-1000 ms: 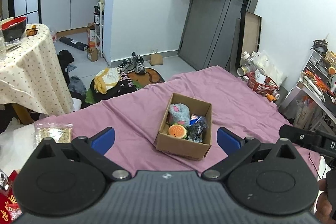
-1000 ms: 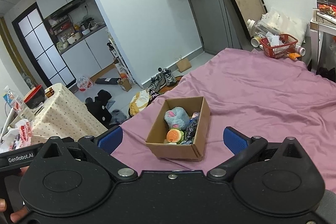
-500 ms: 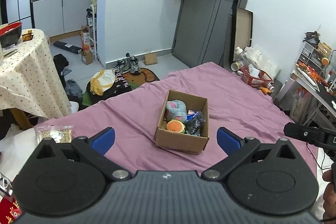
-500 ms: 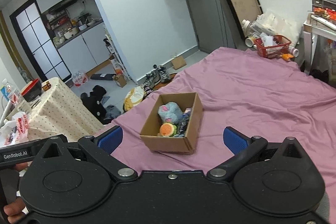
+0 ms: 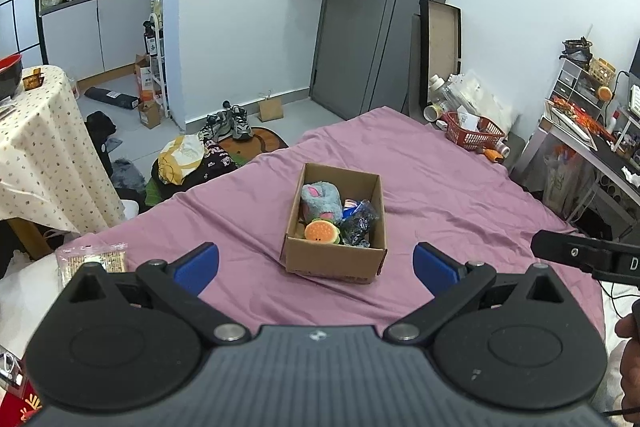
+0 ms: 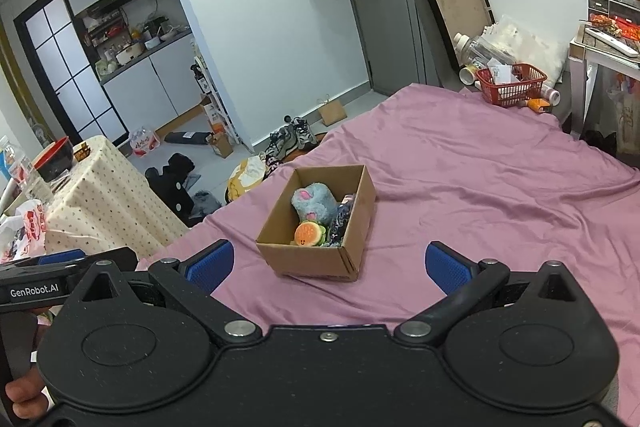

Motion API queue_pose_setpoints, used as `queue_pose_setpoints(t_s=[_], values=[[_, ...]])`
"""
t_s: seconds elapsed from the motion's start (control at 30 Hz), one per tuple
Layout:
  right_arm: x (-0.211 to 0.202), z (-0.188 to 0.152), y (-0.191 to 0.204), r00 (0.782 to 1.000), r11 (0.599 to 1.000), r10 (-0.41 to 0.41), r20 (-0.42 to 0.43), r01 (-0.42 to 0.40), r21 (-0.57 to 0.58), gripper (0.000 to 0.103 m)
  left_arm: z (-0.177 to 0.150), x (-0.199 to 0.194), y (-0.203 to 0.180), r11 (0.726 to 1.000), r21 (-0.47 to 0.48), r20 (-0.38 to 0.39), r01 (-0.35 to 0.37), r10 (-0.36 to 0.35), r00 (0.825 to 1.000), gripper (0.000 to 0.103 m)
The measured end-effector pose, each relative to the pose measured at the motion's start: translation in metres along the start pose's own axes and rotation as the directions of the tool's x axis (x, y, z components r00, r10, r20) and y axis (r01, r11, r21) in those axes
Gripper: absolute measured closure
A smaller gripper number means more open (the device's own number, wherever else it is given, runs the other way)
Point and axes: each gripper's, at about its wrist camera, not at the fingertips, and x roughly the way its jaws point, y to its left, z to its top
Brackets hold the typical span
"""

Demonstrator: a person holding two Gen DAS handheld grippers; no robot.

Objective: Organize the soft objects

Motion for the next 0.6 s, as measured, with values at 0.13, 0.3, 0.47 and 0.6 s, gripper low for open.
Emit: queue_pose_setpoints(t_s=[0.13,0.3,0.47,0.6], values=[[-0.0013,-0.0013,0.0006,1.0,1.0,0.005,0.003,-0.005,0.003,0.0,-0.0006,-0.0001,0.0006,1.0,-0.003,0.001,-0.004,0.004,1.0,0.001],[-0.0027,-0.0017,0.0017,1.0,1.0,0.004,0.005,-0.004,-0.003,0.0,0.0002,-0.0004,0.0021,1.0,-0.003,0.003,-0.002,0.002,1.0,0.001],[-0.0026,-0.0014,0.0019,1.0,1.0,0.005,0.003,-0.005,-0.007,0.0,0.0002,-0.001,0.003,1.0,-0.009,0.0,-0.003,0.003,1.0,0.001],[-0.0028,-0.0014,0.0024,1.0,1.0,0.005,0.001,-0.005,-0.009,0.0,0.0008,-0.0016,0.0037,1.0,-0.003,-0.001,0.0,0.0,1.0,0.001]])
